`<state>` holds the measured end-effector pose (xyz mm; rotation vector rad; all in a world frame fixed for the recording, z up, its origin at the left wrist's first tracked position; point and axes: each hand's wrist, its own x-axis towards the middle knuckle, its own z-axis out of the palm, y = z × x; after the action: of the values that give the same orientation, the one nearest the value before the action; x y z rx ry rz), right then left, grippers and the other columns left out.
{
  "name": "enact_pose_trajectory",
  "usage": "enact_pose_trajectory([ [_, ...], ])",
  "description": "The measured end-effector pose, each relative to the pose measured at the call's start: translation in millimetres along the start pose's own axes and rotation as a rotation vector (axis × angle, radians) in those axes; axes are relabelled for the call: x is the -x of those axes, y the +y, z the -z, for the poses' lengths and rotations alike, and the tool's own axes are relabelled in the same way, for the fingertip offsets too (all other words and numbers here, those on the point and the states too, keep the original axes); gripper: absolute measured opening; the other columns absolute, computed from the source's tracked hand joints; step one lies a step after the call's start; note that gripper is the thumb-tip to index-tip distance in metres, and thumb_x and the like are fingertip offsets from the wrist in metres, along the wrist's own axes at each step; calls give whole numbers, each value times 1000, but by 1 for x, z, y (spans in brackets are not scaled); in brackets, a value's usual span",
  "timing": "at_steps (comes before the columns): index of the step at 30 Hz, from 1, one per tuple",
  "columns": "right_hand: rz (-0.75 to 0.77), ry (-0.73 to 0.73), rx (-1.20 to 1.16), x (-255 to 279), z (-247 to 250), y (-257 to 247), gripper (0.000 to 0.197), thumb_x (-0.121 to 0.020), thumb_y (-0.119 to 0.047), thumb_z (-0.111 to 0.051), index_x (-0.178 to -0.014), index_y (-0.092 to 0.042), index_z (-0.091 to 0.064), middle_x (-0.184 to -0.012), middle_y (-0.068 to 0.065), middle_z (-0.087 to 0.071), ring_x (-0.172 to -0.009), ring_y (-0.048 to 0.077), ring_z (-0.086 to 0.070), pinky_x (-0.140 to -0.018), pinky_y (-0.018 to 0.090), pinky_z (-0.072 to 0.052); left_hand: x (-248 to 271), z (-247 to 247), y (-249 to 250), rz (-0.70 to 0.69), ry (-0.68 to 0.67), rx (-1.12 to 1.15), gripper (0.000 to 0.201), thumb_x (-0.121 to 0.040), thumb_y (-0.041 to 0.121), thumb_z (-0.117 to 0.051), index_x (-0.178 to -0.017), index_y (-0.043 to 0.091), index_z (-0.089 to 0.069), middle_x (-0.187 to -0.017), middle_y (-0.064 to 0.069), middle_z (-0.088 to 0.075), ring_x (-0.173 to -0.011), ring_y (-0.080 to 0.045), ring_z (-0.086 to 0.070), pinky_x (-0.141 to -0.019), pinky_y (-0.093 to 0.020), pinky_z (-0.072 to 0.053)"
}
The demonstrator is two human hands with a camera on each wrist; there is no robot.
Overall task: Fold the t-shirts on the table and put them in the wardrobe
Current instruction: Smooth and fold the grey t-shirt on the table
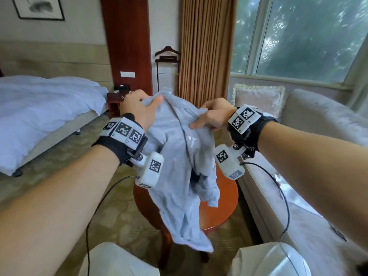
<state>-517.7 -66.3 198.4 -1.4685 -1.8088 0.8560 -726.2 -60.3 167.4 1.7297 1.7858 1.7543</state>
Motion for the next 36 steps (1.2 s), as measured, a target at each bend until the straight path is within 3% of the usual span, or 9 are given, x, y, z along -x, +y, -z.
enact_pose_trajectory([
  [5,-58,56,-40,13,18,3,33,-63,-7,-84,-92,-5,-69,-90,12,-73,-87,31,-70,-66,36,-59,2,30,27,-149,-13,-124,44,-75,59,-72,-74,16,-62,-69,-1,-61,-70,-23,-53,-61,-28,-38],
  [7,-81,57,-25,15,22,3,58,-47,-21,-93,-96,-1,-71,-93,16,-74,-91,36,-70,-83,51,-57,3,39,32,-175,-32,-160,47,-71,62,-74,-74,16,-63,-70,-2,-62,-72,-24,-56,-62,-32,-44],
  [10,-80,18,45,7,31,13,100,-14,-50,-96,-99,-5,-72,-93,10,-75,-90,32,-71,-87,47,-56,9,50,33,-190,-151,-197,49,-65,66,-76,-72,19,-64,-71,-4,-65,-72,-23,-59,-65,-36,-49],
  [15,-179,-69,100,14,47,25,82,-19,-27,-100,-93,-3,-73,-99,24,-71,-97,50,-65,-88,67,-48,16,63,28,-172,-361,-331,37,-54,48,-89,-67,26,-64,-75,5,-68,-78,-16,-63,-67,-28,-50],
  [19,-187,4,114,31,48,25,60,-42,-11,-93,-97,-5,-72,-99,16,-73,-93,36,-70,-89,51,-54,22,68,25,-175,-434,-317,22,-68,21,-85,-69,25,-63,-73,0,-69,-77,-22,-64,-68,-27,-49],
  [21,-158,94,226,36,46,25,42,-62,-21,-89,-99,-10,-72,-100,10,-71,-95,29,-67,-92,44,-54,23,70,23,-180,-404,-308,19,-79,23,-78,-67,24,-62,-72,-1,-68,-75,-22,-63,-69,-29,-50],
  [26,-122,203,286,40,47,33,34,-77,-34,-79,-99,-8,-71,-100,8,-68,-93,24,-64,-90,37,-53,26,71,14,-62,-277,-389,30,-95,29,-57,-71,12,-63,-70,-3,-54,-76,-25,-51,-58,-28,-33],
  [32,-136,331,288,41,43,36,39,-68,-55,-79,-79,-19,-70,-87,7,-71,-83,24,-68,-80,39,-58,35,64,4,92,-175,-322,51,-95,44,-54,-53,16,-49,-61,-5,-49,-77,-32,-54,-64,-30,-37],
  [36,-251,317,343,44,47,46,52,-54,-63,-81,-80,-19,-73,-83,4,-70,-76,23,-67,-66,29,-54,37,67,-2,74,-189,-614,62,-83,71,-53,-63,12,-59,-65,-7,-55,-60,-25,-49,-58,-29,-40],
])
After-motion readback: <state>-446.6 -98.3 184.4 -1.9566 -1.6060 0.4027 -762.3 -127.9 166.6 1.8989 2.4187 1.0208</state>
